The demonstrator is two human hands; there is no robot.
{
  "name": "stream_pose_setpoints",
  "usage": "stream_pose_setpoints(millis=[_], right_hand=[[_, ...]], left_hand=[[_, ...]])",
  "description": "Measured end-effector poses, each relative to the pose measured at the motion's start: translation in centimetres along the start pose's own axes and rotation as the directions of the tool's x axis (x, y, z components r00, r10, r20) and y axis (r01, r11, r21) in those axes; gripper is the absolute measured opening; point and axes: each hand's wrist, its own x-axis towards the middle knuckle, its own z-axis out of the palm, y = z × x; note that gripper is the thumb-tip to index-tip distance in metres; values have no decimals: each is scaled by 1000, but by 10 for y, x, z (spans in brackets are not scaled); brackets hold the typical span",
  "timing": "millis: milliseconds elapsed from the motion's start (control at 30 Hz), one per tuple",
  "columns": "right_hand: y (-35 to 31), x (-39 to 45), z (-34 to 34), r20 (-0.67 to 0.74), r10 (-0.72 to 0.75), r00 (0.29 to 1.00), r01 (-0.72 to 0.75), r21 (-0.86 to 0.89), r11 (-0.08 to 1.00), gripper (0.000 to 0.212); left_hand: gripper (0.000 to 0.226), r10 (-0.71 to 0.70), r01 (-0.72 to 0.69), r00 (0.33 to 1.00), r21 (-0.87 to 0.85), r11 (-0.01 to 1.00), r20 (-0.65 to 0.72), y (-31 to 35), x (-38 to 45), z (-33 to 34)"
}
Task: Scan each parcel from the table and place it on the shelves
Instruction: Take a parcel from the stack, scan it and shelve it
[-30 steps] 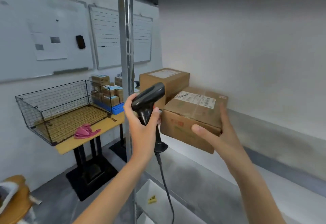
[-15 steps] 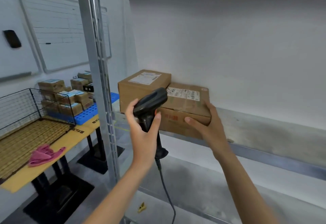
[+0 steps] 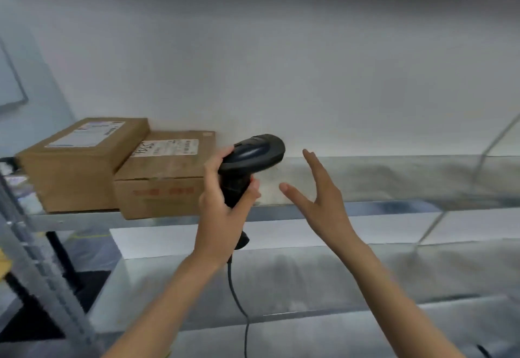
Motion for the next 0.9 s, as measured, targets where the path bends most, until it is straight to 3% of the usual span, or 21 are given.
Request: stream_pose_setpoints(millis=[133,200,300,433,733,900], right_hand=[[47,-20,-109,-157,56,986,-112,-377,919,79],[70,-37,-167,-243,93,965,-219,-565,795,76],[100,-72,-249,-358,165,919,-379,-690,616,75],[129,-126,-340,-488,236,840,-540,-720,436,74],[188,-229,-469,-649,354,674,-736,-632,243,69],[221,-250,-498,-702,434,565,-823,-518,233,66]], left_hand=[[61,-4,18,973,-59,998,232,-3,-10,109],[65,-6,44,935,-99,994,355,-2,-18,166],[66,27,42,865,-126,991,501,7,-34,249],[64,96,13,769,-166,986,632,26,-65,347],[60,251,-109,568,-231,967,784,27,-137,495],[60,201,-56,565,-206,977,800,19,-165,547]])
